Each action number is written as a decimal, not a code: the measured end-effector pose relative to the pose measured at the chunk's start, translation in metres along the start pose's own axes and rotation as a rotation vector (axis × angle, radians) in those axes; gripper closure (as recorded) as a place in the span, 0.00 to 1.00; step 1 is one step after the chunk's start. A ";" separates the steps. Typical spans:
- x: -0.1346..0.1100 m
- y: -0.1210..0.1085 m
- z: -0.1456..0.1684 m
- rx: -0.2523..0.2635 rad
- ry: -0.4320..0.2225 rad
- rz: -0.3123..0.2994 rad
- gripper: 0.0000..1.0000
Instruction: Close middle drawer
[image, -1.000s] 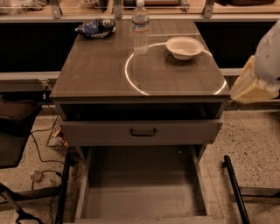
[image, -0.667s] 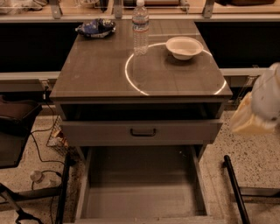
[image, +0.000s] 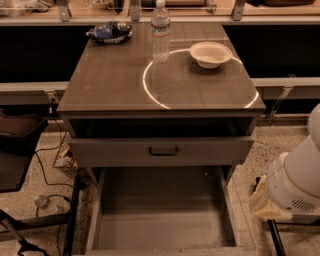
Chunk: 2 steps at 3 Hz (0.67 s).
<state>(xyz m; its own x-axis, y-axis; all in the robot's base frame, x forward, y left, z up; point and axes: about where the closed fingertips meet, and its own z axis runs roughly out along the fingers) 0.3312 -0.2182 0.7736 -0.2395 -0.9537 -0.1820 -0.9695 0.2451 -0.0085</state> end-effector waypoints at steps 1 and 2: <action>0.004 0.011 0.013 -0.025 0.017 0.002 1.00; 0.001 0.011 0.010 -0.013 0.030 0.002 1.00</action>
Offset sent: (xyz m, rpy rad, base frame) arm -0.0089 0.0057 -0.0059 -0.0431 0.0108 -0.0052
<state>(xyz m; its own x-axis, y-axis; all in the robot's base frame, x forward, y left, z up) 0.3211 -0.2146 0.7635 -0.2426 -0.9581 -0.1523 -0.9696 0.2448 0.0047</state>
